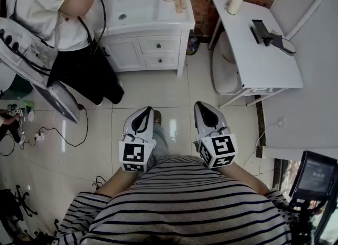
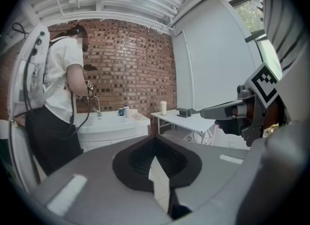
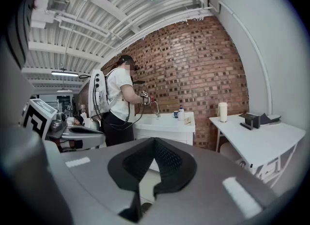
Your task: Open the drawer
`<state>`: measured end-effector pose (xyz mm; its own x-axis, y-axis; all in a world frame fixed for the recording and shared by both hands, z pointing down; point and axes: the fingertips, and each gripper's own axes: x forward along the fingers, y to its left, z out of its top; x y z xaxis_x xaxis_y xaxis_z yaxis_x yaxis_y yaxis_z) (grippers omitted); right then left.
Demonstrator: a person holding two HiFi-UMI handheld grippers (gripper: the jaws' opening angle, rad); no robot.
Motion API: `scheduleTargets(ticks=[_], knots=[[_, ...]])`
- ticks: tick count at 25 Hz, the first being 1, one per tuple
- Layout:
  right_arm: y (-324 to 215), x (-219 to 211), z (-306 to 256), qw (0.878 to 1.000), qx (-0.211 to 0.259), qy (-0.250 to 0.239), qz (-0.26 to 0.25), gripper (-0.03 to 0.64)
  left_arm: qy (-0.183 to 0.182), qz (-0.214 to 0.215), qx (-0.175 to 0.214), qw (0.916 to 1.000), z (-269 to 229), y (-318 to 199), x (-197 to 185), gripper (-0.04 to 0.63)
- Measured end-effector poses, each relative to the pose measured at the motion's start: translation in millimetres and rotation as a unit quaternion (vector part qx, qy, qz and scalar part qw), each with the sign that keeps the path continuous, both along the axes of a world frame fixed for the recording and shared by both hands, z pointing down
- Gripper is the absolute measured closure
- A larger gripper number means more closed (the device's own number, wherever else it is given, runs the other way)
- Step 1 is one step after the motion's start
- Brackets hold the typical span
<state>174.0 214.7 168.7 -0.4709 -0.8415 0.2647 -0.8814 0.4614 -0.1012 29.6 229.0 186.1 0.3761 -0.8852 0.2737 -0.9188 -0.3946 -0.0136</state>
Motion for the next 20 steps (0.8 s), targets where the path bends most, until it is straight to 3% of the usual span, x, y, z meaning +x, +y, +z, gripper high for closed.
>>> scheduleTargets(ticks=[5, 14, 20], knots=[[-83.8, -39.6, 7.9, 1.000, -0.009, 0.002, -0.002, 0.615, -0.008, 0.019, -0.010, 0.9997, 7.6, -82.1, -27.2, 0.580], [-258.5, -107.0, 41.1, 1.000, -0.017, 0.020, 0.015, 0.615, -0.010, 0.092, -0.071, 0.9931, 54.5, -239.8, -63.2, 0.580], [-327.2, -126.1, 107.8, 0.998, -0.032, 0.049, 0.007, 0.615, -0.015, 0.086, -0.075, 0.9933, 110.8, -303.6, -65.5, 0.580]])
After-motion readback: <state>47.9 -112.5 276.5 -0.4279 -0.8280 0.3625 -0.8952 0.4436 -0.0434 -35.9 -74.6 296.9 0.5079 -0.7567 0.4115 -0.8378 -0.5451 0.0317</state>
